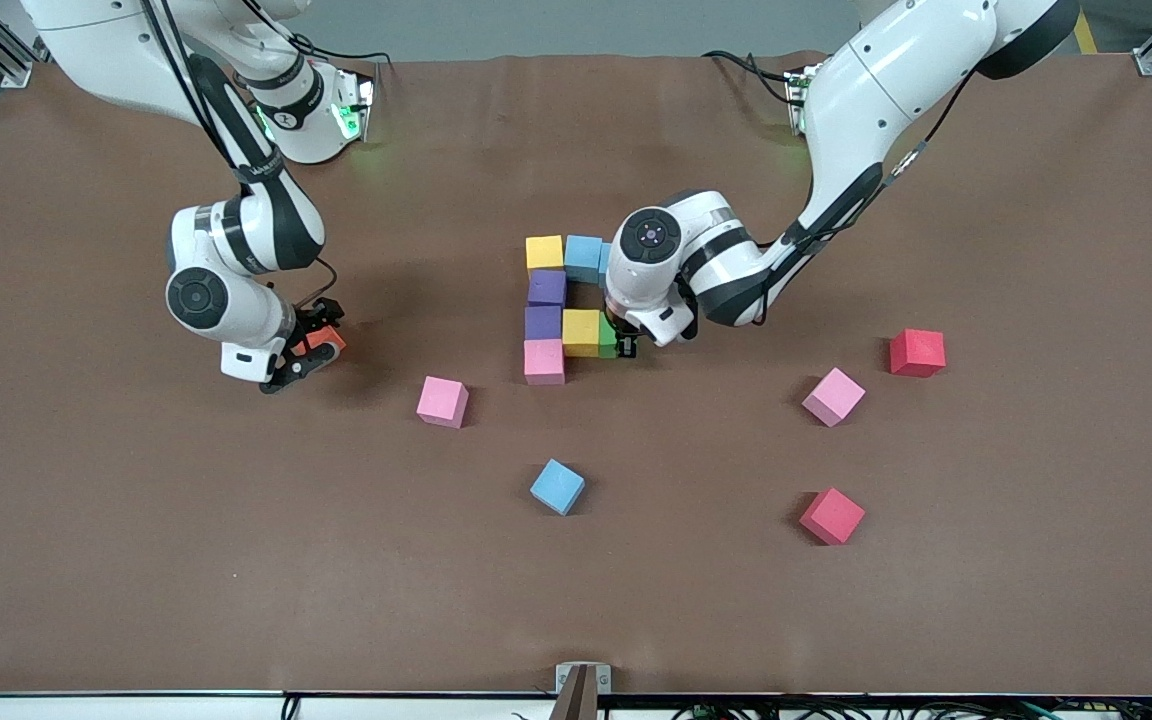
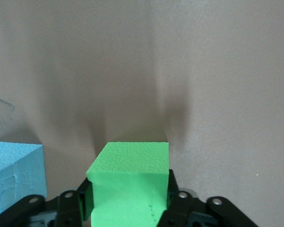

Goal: Arrange 11 blocks into digit 3
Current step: 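Grasp the orange cube with the right gripper while the left gripper lowers green, then lift orange with the right gripper while the left gripper releases green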

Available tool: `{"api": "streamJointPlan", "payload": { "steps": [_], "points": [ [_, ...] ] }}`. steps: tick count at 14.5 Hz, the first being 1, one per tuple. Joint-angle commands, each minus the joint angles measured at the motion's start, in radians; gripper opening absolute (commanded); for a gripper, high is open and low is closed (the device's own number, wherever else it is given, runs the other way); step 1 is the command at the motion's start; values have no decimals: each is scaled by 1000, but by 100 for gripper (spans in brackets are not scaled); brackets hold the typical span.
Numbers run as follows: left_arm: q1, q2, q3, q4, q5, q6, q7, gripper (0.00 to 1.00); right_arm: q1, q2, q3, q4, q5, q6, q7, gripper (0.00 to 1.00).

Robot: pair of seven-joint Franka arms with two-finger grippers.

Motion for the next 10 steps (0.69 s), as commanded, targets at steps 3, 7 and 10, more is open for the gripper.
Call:
{"api": "streamJointPlan", "payload": {
  "steps": [3, 7, 10],
  "points": [
    [-14, 27, 2, 15, 14, 1, 1, 100, -1, 27, 3, -20, -7, 50, -9, 79],
    [-11, 17, -3, 16, 15, -20, -1, 100, 0, 27, 5, -12, -7, 40, -15, 33],
    [-8, -2, -6, 17, 14, -32, 1, 100, -4, 17, 5, 12, -1, 26, -6, 27]
  ]
}}
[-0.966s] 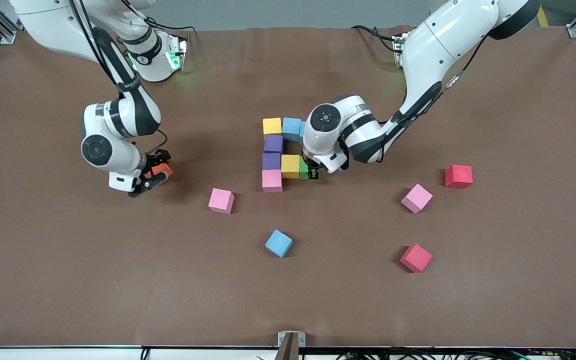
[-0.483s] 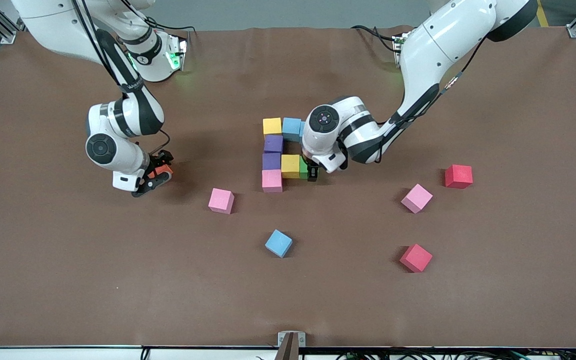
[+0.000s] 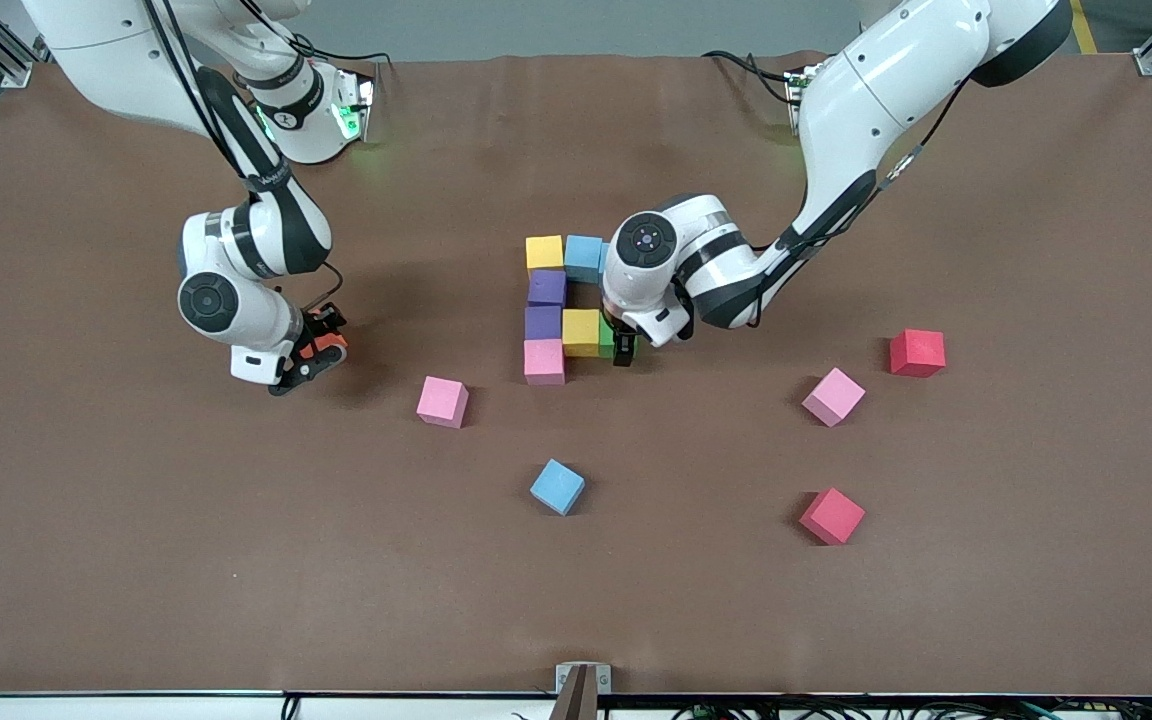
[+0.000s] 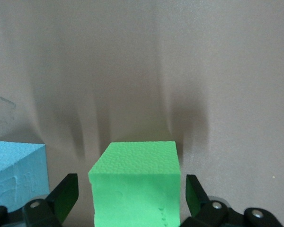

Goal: Arrange 11 blocks into digit 3
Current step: 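Lift orange with the right gripper while the left gripper releases green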

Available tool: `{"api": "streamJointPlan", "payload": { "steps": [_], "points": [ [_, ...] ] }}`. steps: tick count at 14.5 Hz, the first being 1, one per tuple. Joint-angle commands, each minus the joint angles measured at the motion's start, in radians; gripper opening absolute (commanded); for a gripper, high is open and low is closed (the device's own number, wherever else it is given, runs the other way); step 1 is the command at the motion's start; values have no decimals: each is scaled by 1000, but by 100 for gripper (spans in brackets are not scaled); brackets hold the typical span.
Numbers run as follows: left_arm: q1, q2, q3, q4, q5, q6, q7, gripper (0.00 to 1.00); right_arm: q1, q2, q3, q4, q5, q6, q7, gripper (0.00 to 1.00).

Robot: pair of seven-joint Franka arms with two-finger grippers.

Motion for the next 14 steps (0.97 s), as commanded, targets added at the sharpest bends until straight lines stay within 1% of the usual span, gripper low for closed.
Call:
{"api": "streamJointPlan", "payload": {
  "steps": [1, 2, 5, 8, 9, 12, 14],
  "points": [
    [-2, -27, -10, 5, 14, -28, -1, 100, -6, -20, 3, 42, 9, -38, 0, 27],
    [7, -29, -27, 5, 14, -36, -1, 100, -9, -18, 3, 84, 14, -77, 0, 23],
    [18, -52, -50, 5, 14, -79, -1, 100, 3, -17, 3, 229, 45, -215, 70, 21],
    [19, -104, -62, 11, 12, -122, -1, 100, 67, -14, 4, 387, 51, -352, 169, 19],
    [19, -122, -60, 19, 12, -136, 0, 100, 99, -14, 5, 431, 61, -378, 247, 19],
    [19, -141, -65, 89, 12, -214, 11, 100, 204, 0, 3, 500, 138, -385, 438, 19],
    [19, -141, -74, 138, 12, -277, 51, 100, 254, 44, 3, 562, 198, -383, 530, 19]
  ]
}}
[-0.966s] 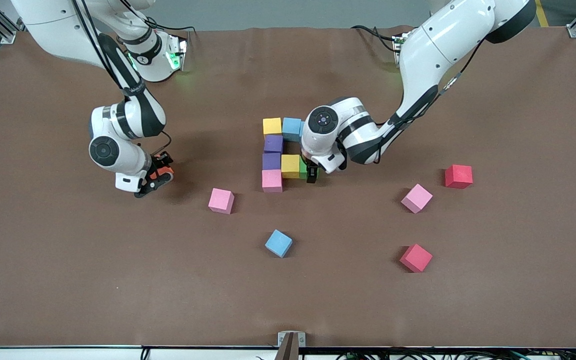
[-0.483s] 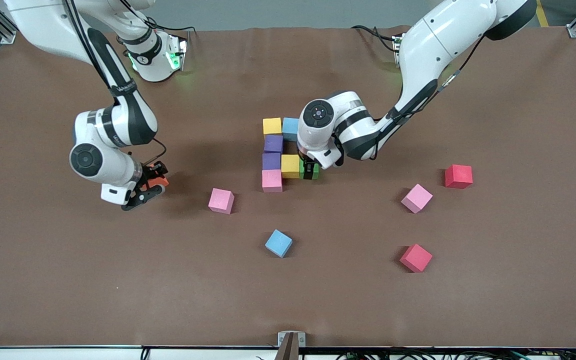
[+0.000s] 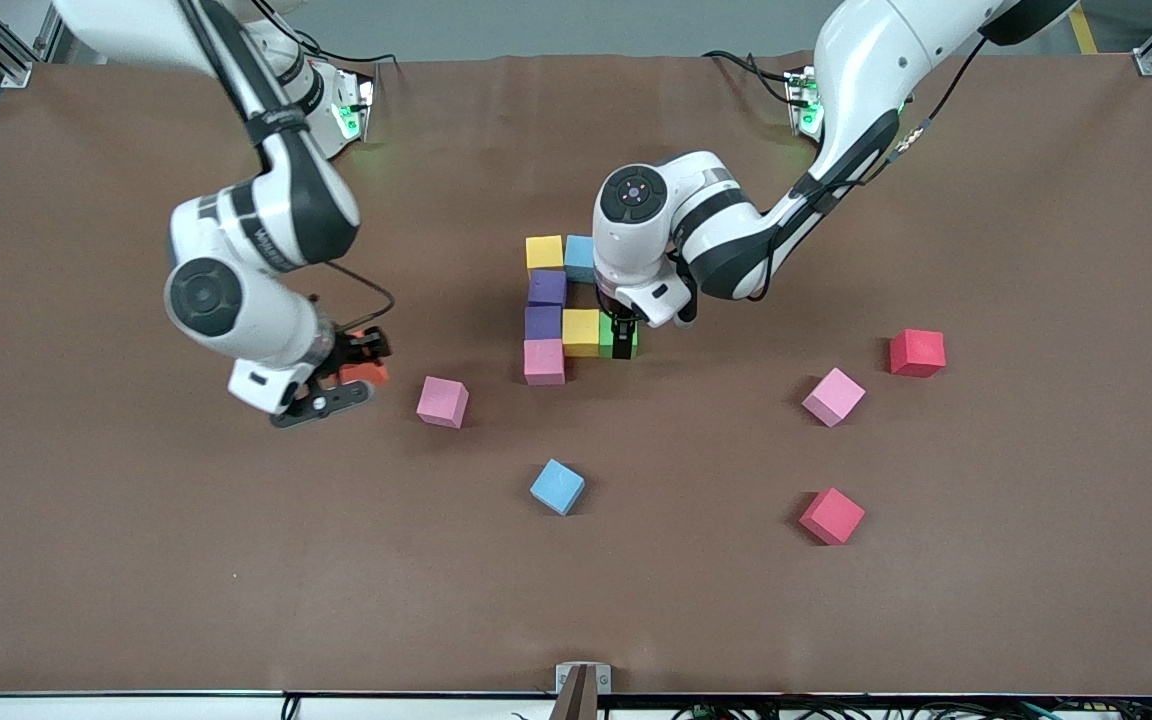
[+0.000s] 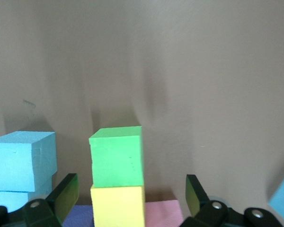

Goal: Arrange 11 blocks into digit 3
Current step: 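Lift orange with the right gripper while the left gripper releases green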

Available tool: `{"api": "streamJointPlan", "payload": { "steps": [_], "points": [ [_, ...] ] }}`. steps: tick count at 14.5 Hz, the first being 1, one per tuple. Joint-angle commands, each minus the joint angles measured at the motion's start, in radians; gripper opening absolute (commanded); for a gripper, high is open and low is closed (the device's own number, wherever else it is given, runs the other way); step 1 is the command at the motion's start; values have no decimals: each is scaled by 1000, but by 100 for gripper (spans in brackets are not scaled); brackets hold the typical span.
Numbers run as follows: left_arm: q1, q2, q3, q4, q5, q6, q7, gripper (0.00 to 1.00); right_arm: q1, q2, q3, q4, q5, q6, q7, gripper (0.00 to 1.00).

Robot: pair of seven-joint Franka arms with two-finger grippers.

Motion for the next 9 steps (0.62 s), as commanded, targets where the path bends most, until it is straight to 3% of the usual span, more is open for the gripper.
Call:
{"api": "streamJointPlan", "payload": {
  "steps": [1, 5, 9],
  "points": [
    [6, -5, -16, 65, 12, -89, 56, 100, 70, 78, -9, 107, 83, -11, 122, 19],
    [39, -3, -12, 98, 14, -134, 215, 100, 148, 209, -10, 262, 91, -7, 297, 19],
    [107, -3, -15, 178, 10, -178, 381, 100, 150, 221, -10, 270, 91, -7, 302, 19]
  ]
}}
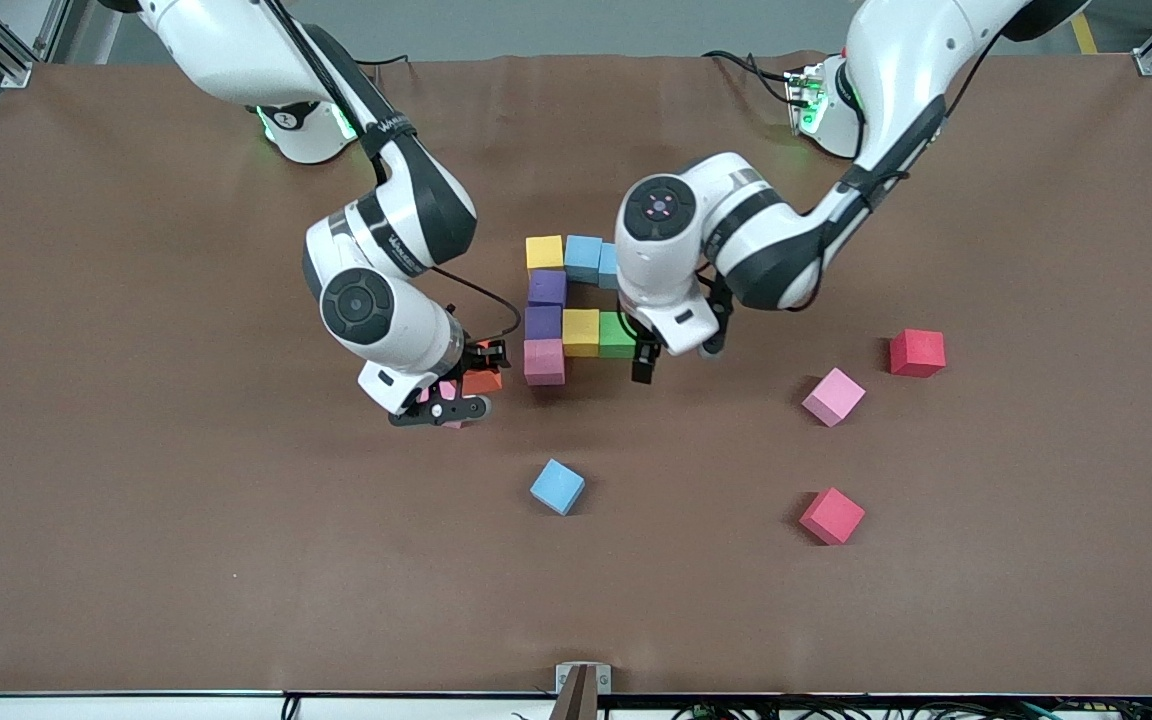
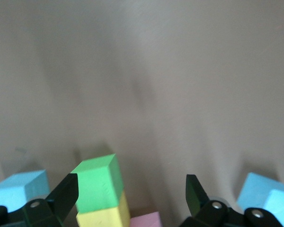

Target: Arrange 11 blocks into digit 3

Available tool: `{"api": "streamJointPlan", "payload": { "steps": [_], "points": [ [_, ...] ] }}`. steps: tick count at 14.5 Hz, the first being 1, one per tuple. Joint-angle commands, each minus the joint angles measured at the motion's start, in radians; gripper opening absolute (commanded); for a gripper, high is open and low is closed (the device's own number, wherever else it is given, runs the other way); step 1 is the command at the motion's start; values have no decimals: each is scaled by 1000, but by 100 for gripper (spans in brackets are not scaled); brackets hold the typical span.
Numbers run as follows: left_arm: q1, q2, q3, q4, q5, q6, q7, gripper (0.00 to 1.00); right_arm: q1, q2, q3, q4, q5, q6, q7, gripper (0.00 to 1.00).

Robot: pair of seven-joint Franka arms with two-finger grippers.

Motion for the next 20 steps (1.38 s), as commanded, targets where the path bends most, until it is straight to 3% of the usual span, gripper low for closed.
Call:
{"api": "streamJointPlan", "payload": {
  "steps": [1, 4, 7, 14, 20],
  "points": [
    [51, 1, -11, 92, 6, -83, 149, 100, 2, 8, -8, 27, 19, -14, 15, 19],
    [95, -1, -11, 138, -2, -140, 352, 100, 23, 40, -8, 37, 15, -5, 68, 19],
    [162, -1, -13, 187, -3, -168, 562, 100, 46, 119, -8, 123, 15, 6, 72, 19],
    [325, 1, -8, 192, 6, -172, 1066, 100, 91, 234, -8, 253, 16, 58, 169, 19],
    [399, 31, 1, 216, 3, -159, 1362, 100, 119, 286, -8, 257, 15, 98, 191, 19]
  ]
}}
